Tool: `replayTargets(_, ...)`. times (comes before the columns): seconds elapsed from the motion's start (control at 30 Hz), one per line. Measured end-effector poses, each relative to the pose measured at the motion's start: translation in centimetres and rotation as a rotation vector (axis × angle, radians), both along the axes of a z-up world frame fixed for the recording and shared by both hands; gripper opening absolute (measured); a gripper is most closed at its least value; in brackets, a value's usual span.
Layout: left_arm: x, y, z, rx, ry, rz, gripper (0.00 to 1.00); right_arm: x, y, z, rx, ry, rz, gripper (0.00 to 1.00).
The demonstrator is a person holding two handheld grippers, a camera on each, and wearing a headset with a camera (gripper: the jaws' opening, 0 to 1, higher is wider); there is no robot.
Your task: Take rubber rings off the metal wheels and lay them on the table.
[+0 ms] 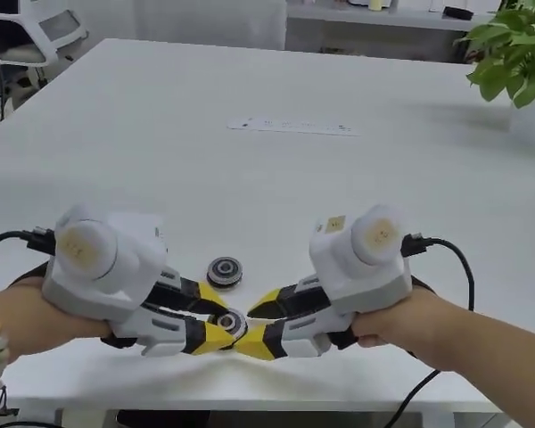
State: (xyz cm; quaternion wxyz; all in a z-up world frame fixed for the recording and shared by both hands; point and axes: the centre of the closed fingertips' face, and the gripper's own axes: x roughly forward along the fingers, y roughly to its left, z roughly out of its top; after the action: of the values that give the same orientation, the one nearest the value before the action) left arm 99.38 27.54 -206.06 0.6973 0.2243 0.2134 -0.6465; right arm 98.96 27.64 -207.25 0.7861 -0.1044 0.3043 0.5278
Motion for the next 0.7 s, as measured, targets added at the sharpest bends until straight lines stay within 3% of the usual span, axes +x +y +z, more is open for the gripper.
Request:
replayTargets(0.57, -0.05, -0.1, 0.2, -0.032, 0.03, 0.025, 0.13, -0.37, 0.08, -0.58, -0.029, -0.002, 0.023, 0.22)
replayTargets(0.63, 0.48, -0.06, 0.2, -0.037, 0.022, 0.054, 0.08, -0.29, 0.06, -0.53, -0.027, -0.004, 0.02, 0.22)
replayTargets(0.7, 0.39, 0.03, 0.26, -0.034, 0.017, 0.039, 0.08, -0.22, -0.02, -0.51, -0.028, -0.005, 0.015, 0.22)
